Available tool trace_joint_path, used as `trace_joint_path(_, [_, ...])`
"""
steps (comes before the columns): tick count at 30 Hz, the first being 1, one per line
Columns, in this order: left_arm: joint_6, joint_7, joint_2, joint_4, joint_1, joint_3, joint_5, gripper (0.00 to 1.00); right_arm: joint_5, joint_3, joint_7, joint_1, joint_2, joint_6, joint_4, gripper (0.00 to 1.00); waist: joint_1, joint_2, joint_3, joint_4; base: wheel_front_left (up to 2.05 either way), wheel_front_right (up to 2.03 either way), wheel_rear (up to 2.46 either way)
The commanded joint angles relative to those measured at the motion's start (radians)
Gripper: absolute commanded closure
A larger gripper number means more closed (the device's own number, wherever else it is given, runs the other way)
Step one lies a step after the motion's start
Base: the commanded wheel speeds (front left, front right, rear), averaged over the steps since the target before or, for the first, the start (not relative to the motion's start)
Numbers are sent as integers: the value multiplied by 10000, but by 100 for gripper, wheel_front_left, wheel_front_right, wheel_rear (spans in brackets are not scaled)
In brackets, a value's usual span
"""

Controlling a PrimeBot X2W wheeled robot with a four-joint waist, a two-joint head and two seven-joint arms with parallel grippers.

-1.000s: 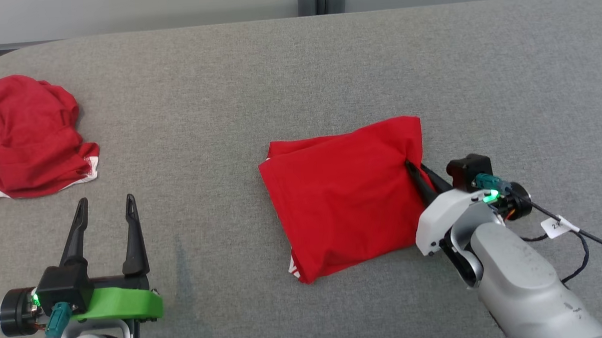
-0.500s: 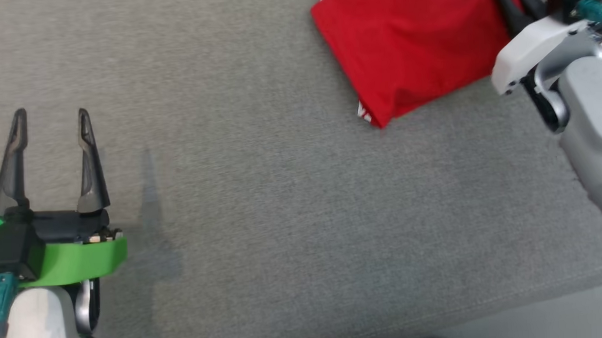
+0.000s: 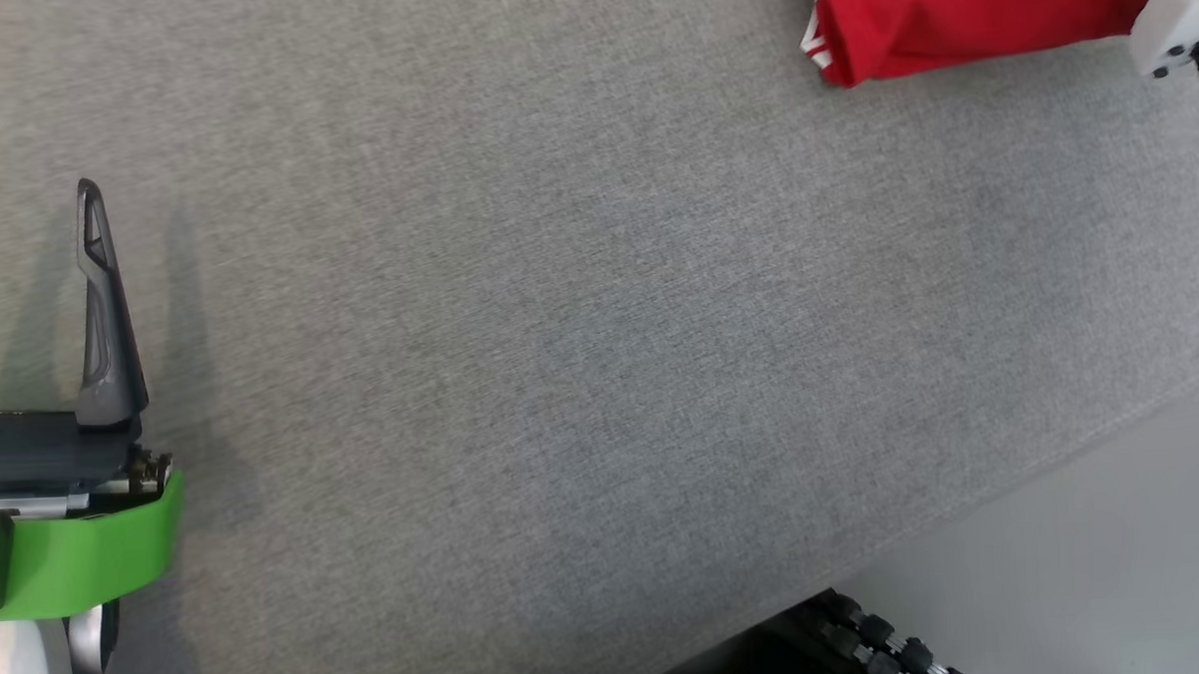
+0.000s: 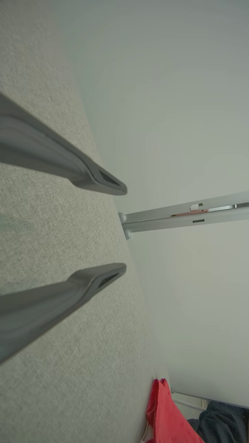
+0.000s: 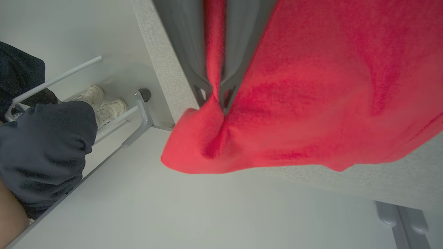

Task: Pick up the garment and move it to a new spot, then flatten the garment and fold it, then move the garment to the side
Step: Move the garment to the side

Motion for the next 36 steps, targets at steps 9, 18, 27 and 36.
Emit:
trace_joint_path(9, [-30, 5, 422, -564, -153, -96, 90, 0, -311, -51, -69, -1475, -157, -14, 1024, 100, -1, -1, 1346, -835, 0, 0, 0])
trace_joint_path(18, [103, 18, 430, -706, -172, -161, 17, 0, -928, -770, -67, -2602, -234, -14, 2515, 100, -1, -1, 1676, -415, 0, 0, 0])
trace_joint_path(27, [222, 22, 394, -437, -245, -192, -103, 0, -2290, -2155, -66, -2720, -247, -14, 2640, 0, -1, -1, 1767, -118, 0, 0, 0])
trace_joint_path(36, [415, 12, -79, 117, -76, -240, -525, 0, -3420, -3922, -67, -1023, 377, -14, -145, 0, -1, -1, 377, 409, 0, 0, 0])
